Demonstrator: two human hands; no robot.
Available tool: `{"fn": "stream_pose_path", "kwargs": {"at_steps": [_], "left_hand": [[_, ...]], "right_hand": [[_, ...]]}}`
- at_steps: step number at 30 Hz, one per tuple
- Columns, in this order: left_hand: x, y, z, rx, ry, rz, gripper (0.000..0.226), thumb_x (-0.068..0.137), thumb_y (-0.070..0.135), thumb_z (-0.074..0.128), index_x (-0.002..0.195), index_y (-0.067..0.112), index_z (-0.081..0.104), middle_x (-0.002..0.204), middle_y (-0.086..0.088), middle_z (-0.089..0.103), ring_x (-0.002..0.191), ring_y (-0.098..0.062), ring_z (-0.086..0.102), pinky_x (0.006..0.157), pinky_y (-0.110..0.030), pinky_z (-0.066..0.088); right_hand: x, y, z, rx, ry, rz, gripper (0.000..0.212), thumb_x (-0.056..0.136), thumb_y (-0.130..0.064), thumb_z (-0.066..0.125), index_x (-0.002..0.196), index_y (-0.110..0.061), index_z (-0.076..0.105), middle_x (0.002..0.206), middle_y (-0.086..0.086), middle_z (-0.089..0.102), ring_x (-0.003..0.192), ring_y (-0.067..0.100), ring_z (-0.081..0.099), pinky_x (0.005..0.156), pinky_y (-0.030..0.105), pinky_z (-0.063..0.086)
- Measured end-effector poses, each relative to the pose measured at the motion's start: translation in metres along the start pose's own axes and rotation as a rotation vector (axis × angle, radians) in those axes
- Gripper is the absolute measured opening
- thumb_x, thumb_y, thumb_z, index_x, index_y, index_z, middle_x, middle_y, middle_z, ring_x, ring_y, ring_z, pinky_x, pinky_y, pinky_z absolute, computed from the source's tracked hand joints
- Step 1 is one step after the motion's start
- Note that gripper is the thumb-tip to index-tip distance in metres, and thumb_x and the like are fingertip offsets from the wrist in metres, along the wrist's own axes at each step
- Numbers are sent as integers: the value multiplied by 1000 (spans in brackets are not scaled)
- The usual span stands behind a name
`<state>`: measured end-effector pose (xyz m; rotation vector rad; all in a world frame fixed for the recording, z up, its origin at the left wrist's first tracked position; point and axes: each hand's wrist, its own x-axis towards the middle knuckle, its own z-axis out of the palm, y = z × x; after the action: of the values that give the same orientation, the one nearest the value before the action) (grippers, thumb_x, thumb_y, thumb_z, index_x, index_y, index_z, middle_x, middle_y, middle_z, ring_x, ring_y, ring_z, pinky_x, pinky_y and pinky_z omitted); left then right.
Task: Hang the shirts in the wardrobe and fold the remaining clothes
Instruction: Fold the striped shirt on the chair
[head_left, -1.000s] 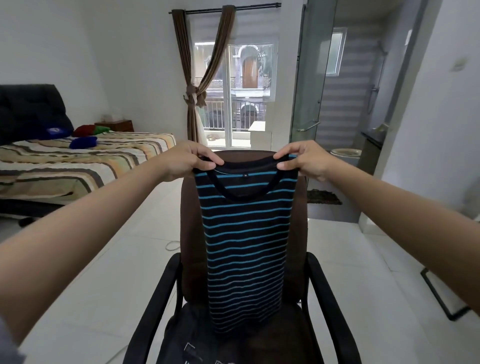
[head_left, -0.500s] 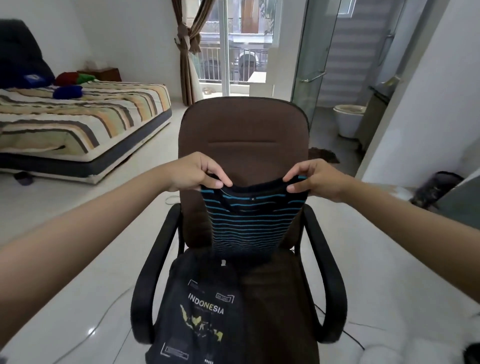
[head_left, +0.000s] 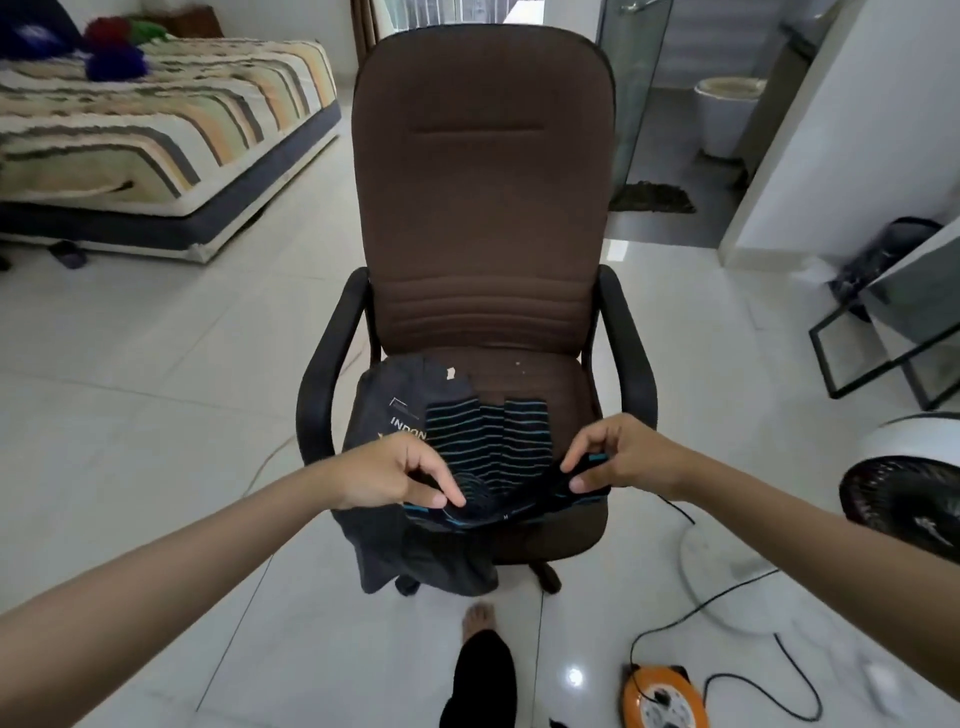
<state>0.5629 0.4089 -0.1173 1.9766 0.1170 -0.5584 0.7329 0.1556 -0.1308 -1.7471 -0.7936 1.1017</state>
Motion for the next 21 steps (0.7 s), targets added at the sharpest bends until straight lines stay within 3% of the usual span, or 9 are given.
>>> {"fn": "stream_pose_path", "kwargs": {"at_steps": [6,9,10,14,17,21], "left_hand": [[-2,-43,53,-97,-48,-64,32,83,1,66,84,31,76,88,6,74,85,-14,67,72,-19,50],[6,-59,59,-73,-87,-109,23,85,9,66,91,29,76,88,-7,71,74,-27,59,63,-39,51],[10,-62,58,-64,-93,-114,22,85,9,66,92,28,75,91,-8,70,75,-27,61,65,-41,53],[38,-71,39,-86,-29,-121,25,83,0,66,91,22,76,100,2,73,98,-13,67,93,-29,51],[67,-79,11,-86,31,-117,25,82,0,66,90,22,76,103,6,72,101,-8,65,97,-29,49],[119,-96,-35,-124,108,-138,30,78,-8,67,89,20,75,107,-5,71,104,-16,65,99,-36,49]], "right_hand": [[-17,54,29,54,-30,107,19,72,10,74,83,-6,71,74,-5,72,73,8,68,62,19,52],[-12,72,35,69,-17,129,19,72,9,74,87,-2,71,77,-3,73,75,9,68,64,21,53],[-7,77,34,79,-5,132,20,72,11,74,88,-1,71,78,-4,73,76,8,69,65,19,52],[21,89,26,126,53,160,19,72,12,72,88,0,70,81,-8,74,81,7,70,68,16,52],[53,93,12,206,121,213,19,74,13,70,87,0,68,78,-7,74,76,7,70,65,16,53],[105,93,-16,252,181,281,18,77,10,69,88,-4,69,84,-2,72,75,8,71,63,19,55]]}}
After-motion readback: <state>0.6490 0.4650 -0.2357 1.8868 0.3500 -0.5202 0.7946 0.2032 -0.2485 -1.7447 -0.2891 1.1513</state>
